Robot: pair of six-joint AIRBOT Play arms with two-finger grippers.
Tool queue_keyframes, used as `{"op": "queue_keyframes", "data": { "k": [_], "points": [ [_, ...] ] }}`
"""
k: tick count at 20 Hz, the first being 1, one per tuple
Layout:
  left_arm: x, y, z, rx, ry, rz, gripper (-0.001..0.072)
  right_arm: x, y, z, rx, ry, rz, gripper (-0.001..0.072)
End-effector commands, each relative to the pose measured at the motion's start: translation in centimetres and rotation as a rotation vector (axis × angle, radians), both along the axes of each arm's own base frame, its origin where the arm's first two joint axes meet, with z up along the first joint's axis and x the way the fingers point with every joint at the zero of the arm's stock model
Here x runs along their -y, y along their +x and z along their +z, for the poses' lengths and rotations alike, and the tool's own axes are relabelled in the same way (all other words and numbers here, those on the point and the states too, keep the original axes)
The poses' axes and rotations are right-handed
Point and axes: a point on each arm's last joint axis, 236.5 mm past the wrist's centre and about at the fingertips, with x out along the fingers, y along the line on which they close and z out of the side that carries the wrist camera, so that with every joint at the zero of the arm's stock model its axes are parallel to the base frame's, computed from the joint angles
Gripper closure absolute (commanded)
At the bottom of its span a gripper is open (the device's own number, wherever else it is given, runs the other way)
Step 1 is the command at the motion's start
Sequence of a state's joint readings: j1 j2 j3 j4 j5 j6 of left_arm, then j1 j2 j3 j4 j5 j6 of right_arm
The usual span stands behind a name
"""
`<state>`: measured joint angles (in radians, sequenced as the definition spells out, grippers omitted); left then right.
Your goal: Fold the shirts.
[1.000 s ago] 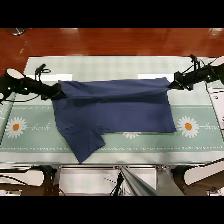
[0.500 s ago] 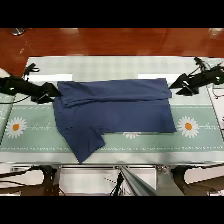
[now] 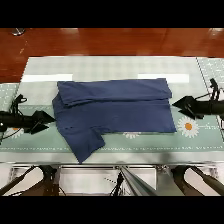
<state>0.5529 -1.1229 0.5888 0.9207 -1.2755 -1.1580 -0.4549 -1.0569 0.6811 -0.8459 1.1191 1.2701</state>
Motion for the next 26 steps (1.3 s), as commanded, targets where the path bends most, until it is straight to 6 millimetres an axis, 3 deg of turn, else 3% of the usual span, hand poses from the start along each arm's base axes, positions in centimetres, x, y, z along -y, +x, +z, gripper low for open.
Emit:
{"op": "queue_keyframes", "data": {
  "k": [1, 11, 16, 17, 18, 19, 21, 22, 24, 26],
  "points": [
    [1.0, -1.4, -1.2, -0.019, -0.037, 0.042, 0.0006, -2.1, -2.4, -0.9, 0.026, 0.051, -0.035, 0.0094],
    [5.3, -4.7, -3.5, -0.109, -0.081, -0.035, 0.0006, -2.4, -2.5, -1.0, 0.021, 0.065, -0.035, 0.0094],
    [8.6, -2.7, -4.4, -0.002, -0.15, 0.062, 0.0009, -1.5, -2.0, -1.2, 0.031, 0.038, -0.072, 0.0094],
    [9.3, -2.8, -4.5, 0.002, -0.149, 0.042, 0.0067, -0.5, -1.8, -1.6, 0.028, 0.012, -0.103, 0.0094],
    [10.0, -3.1, -4.5, 0.012, -0.146, -0.005, 0.0462, 1.0, -1.9, -2.0, 0.015, -0.02, -0.144, 0.0094],
    [10.5, -3.4, -4.3, 0.021, -0.152, -0.039, 0.068, 2.6, -2.4, -2.6, -0.013, -0.048, -0.19, 0.0094],
    [10.8, -3.4, -3.7, 0.022, -0.17, -0.061, 0.0686, 6.0, -5.0, -4.1, -0.117, -0.119, -0.257, 0.0094],
    [10.9, -3.3, -3.5, 0.028, -0.174, -0.067, 0.0686, 6.8, -6.8, -4.9, -0.188, -0.142, -0.264, 0.0094],
    [10.8, -2.9, -3.2, 0.039, -0.172, -0.069, 0.0685, 6.0, -9.7, -5.7, -0.301, -0.134, -0.215, 0.0094],
    [10.8, -2.5, -2.9, 0.048, -0.175, -0.065, 0.0686, 3.8, -9.6, -5.8, -0.303, -0.076, -0.183, 0.0094]
  ]
}}
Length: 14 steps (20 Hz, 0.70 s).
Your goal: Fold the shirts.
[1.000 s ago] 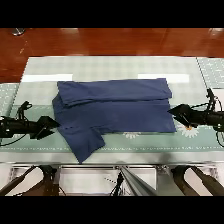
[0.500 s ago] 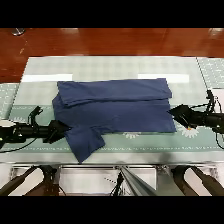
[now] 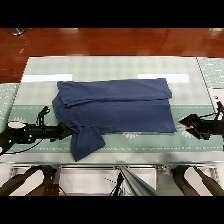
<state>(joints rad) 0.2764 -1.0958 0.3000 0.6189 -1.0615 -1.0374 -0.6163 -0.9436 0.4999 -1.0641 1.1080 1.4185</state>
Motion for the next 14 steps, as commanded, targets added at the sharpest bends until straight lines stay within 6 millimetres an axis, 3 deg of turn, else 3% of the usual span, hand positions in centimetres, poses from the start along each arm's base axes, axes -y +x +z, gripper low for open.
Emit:
{"op": "queue_keyframes", "data": {
  "k": [1, 9, 12, 13, 14],
  "points": [
    [0.5, 0.5, 0.7, 0.016, -0.025, -0.002, 0.0685, -1.7, -2.0, -0.9, -0.093, 0.04, 0.039, 0.0094],
    [0.6, 0.4, 0.9, 0.014, -0.032, -0.006, 0.0685, -5.9, 1.1, -2.7, -0.062, 0.131, 0.11, 0.0094],
    [0.6, 0.4, 0.9, 0.014, -0.033, -0.006, 0.0686, -6.1, 3.2, -2.4, -0.012, 0.11, 0.115, 0.013],
    [0.6, 0.4, 0.9, 0.014, -0.033, -0.006, 0.0686, -6.2, 3.7, -2.2, 0.001, 0.103, 0.12, 0.029],
    [0.6, 0.4, 0.8, 0.014, -0.031, -0.005, 0.0685, -6.5, 4.0, -1.9, 0.016, 0.094, 0.154, 0.0595]
  ]
}}
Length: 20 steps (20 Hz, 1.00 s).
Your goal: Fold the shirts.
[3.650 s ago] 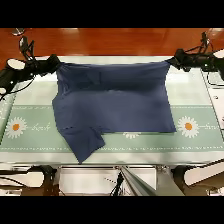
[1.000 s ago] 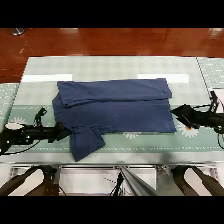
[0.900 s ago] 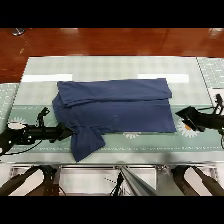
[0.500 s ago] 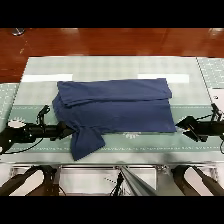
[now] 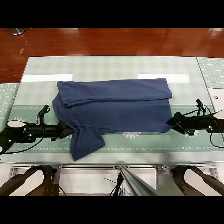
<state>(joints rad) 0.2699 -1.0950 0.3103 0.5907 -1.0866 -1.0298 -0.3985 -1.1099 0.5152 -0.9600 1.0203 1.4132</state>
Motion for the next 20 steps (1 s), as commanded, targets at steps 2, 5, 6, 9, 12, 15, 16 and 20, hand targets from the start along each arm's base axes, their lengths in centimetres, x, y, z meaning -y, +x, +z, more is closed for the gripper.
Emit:
{"op": "queue_keyframes", "data": {
  "k": [2, 5, 6, 9, 12, 15, 16, 20],
  "points": [
    [-0.2, 0.7, 0.6, 0.02, 0.001, -0.002, 0.0685, -1.4, 1.7, 1.5, 0.071, 0.003, 0.115, 0.0689],
    [-1.8, 4.3, 3.6, 0.112, 0.002, 0.016, 0.0686, -0.1, 3.8, 4.0, 0.123, -0.041, 0.151, 0.069],
    [-2.5, 5.9, 4.4, 0.159, 0.029, 0.024, 0.0686, 0.3, 5.4, 5.0, 0.153, -0.044, 0.138, 0.069],
    [-5.0, 12.2, 6.7, 0.258, 0.119, 0.144, 0.0687, -0.2, 9.9, 6.5, 0.18, 0.024, 0.143, 0.0689],
    [-5.0, 16.8, 8.4, 0.291, 0.116, 0.142, 0.0686, -0.1, 14.5, 6.9, 0.21, 0.028, 0.152, 0.0689],
    [-5.7, 21.1, 8.8, 0.292, 0.107, 0.158, 0.0686, 0.6, 18.6, 7.1, 0.242, 0.023, 0.139, 0.0689],
    [-5.9, 22.3, 8.6, 0.278, 0.097, 0.168, 0.0686, 0.9, 19.7, 7.1, 0.252, 0.019, 0.139, 0.0689],
    [-5.5, 25.7, 7.3, 0.253, 0.066, 0.123, 0.0686, 1.4, 23.4, 6.6, 0.282, 0.046, 0.119, 0.0689]
  ]
}}
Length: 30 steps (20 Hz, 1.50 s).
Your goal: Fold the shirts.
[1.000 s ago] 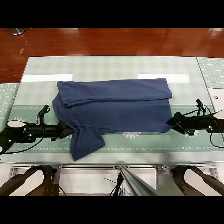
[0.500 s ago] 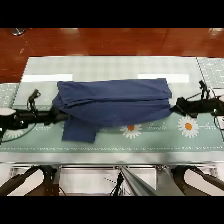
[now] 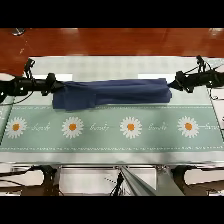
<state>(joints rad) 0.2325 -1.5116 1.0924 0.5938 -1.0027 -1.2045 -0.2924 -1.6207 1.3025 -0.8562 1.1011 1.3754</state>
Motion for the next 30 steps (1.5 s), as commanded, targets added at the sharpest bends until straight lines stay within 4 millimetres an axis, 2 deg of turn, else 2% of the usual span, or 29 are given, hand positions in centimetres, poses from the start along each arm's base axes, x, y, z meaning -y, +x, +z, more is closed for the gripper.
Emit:
{"op": "queue_keyframes", "data": {
  "k": [1, 4, 7, 8, 9, 10, 11, 12, 14, 16, 18, 19, 24, 27, 30],
  "points": [
    [0.3, 3.2, -1.3, -0.022, -0.022, -0.024, 0.0686, 0.2, 3.6, -0.6, 0.027, 0.037, -0.022, 0.0689],
    [0.9, 4.7, -3.1, -0.043, -0.029, -0.037, 0.0686, 0.3, 5.3, -1.9, 0.03, 0.068, -0.046, 0.0689],
    [1.2, 5.1, -4.5, -0.057, -0.025, -0.039, 0.0684, 0.3, 6.3, -2.7, 0.043, 0.097, -0.08, 0.0687],
    [1.1, 5.2, -4.6, -0.056, -0.023, -0.034, 0.0637, 0.4, 6.5, -2.8, 0.047, 0.097, -0.086, 0.0584],
    [0.8, 5.3, -4.5, -0.054, -0.024, -0.029, 0.0382, 0.4, 6.6, -2.8, 0.05, 0.1, -0.088, 0.0244],
    [0.4, 5.1, -3.9, -0.056, -0.03, -0.043, 0.0014, 0.7, 6.4, -2.5, 0.058, 0.099, -0.075, 0.0086],
    [-0.7, 4.6, -3.3, -0.062, -0.015, -0.073, 0.0002, 1.4, 6.1, -2.0, 0.061, 0.096, -0.049, 0.0087],
    [-2.7, 4.1, -2.8, -0.092, 0.008, -0.074, 0.0004, 2.5, 5.7, -1.5, 0.057, 0.099, -0.046, 0.0087],
    [-7.5, 2.7, -1.1, -0.124, 0.07, -0.018, 0.0004, 5.9, 4.6, -0.6, 0.041, 0.107, -0.073, 0.0088],
    [-11.4, 1.5, 1.4, -0.088, 0.134, 0.042, 0.0004, 9.1, 3.0, -0.8, 0.008, 0.116, -0.115, 0.0088],
    [-13.0, 0.7, 3.5, -0.009, 0.184, 0.11, 0.0004, 10.5, 1.7, -2.0, -0.032, 0.111, -0.14, 0.0088],
    [-12.7, 0.3, 4.3, 0.028, 0.19, 0.14, 0.0004, 10.3, 1.3, -2.7, -0.053, 0.122, -0.135, 0.0088],
    [-4.4, -2.5, 8.2, 0.249, 0.141, 0.041, 0.0004, 5.5, 0.8, -6.5, -0.149, 0.183, -0.027, 0.0088],
    [-1.2, -3.0, 9.2, 0.279, 0.131, -0.024, 0.0004, 1.7, 1.6, -6.8, -0.129, 0.252, 0.037, 0.0088],
    [0.6, -2.9, 8.7, 0.275, 0.124, -0.06, 0.0004, -2.3, 1.7, -7.0, -0.138, 0.275, 0.111, 0.0091]
  ]
}}
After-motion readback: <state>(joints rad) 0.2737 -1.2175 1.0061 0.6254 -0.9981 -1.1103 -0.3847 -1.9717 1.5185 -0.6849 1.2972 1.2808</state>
